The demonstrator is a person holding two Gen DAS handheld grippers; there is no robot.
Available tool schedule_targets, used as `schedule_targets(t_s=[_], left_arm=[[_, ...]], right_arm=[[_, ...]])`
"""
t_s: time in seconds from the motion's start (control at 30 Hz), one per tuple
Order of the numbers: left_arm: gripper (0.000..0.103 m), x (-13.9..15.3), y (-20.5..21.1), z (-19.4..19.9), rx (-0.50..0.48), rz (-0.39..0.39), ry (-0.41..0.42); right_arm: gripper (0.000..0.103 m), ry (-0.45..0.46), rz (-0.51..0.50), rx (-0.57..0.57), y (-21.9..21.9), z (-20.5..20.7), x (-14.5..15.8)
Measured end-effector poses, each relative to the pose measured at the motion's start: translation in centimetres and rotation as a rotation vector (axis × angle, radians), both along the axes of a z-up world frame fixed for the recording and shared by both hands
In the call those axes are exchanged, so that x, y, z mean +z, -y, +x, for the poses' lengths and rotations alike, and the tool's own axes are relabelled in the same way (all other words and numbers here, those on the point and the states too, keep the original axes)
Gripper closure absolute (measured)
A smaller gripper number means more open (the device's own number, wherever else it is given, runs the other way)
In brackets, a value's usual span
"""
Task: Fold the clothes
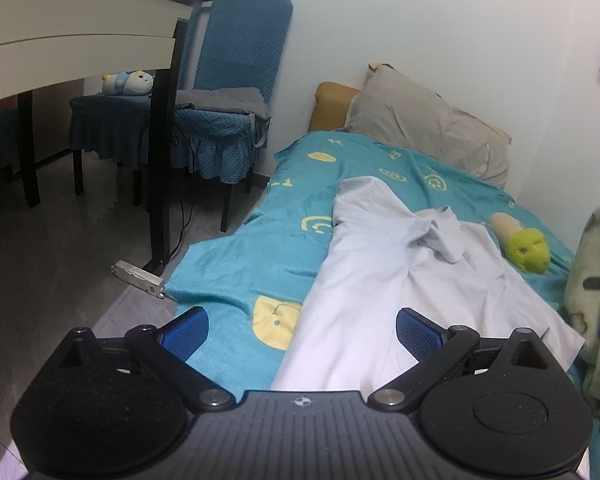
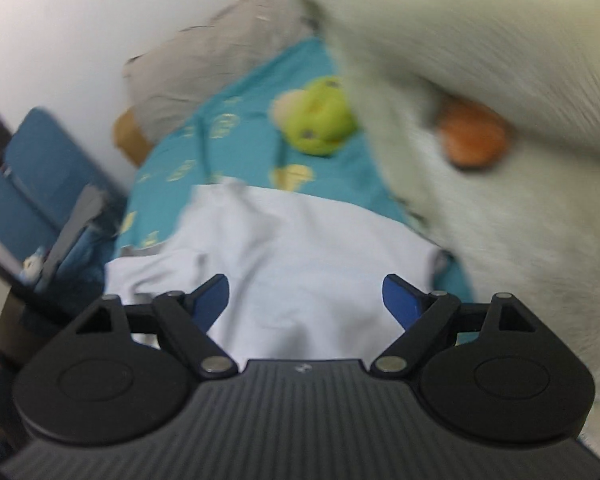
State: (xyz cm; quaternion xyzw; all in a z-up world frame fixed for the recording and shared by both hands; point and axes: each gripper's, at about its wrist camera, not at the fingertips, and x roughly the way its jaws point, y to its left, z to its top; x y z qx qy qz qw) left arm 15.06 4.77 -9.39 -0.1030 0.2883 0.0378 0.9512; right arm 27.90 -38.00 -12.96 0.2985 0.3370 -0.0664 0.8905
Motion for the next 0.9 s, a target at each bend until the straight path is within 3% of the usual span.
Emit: schedule_targets(t_s=[0.2, 0.33, 0.47, 0.53, 0.57, 0.6, 0.7, 0.9], left_arm=[[0.002, -0.8, 0.0, 0.6, 0.005, 0.012, -0.032], [0.002, -1.4, -0.3, 1.4, 0.009, -0.002, -0.052], [0.002, -2.0, -0.1, 2.2, -0.010, -0.001, -0.060], [0.002, -2.3, 0.1, 2.6, -0.021, -0.004, -0.064], [0.002, -2.4, 0.1, 2.8, -0.023, -0.003, -0.063], [0.002, -2.4, 0.1, 2.9, -0.023, -0.002, -0.061], [0.002, -2.1, 0.0, 3.1, -0.017, -0.004, -0.044], [0.002, -0.5, -1.1, 2.7, 0.008, -0.022, 0.014]], right_arm=[[0.023, -0.058, -0.006, -0.069, 0.9, 2.0, -3.7], [0.028, -0.152, -0.028, -0.133, 0.6, 3.4, -6.8], [0.026, -0.064, -0.079, -0.161, -0.4, 4.1, -7.8], [0.062, -0.035, -0.113, -0.152, -0.8, 4.6, -7.8], [0.090, -0.030, -0.133, -0.139, -1.0, 4.8, -7.6], [0.092, -0.024, -0.153, -0.126, -1.2, 5.1, -7.5], [0.095, 0.051, -0.128, -0.086, -1.6, 5.7, -4.9], [0.096, 0.171, -0.183, 0.008, -4.5, 6.7, 4.5]])
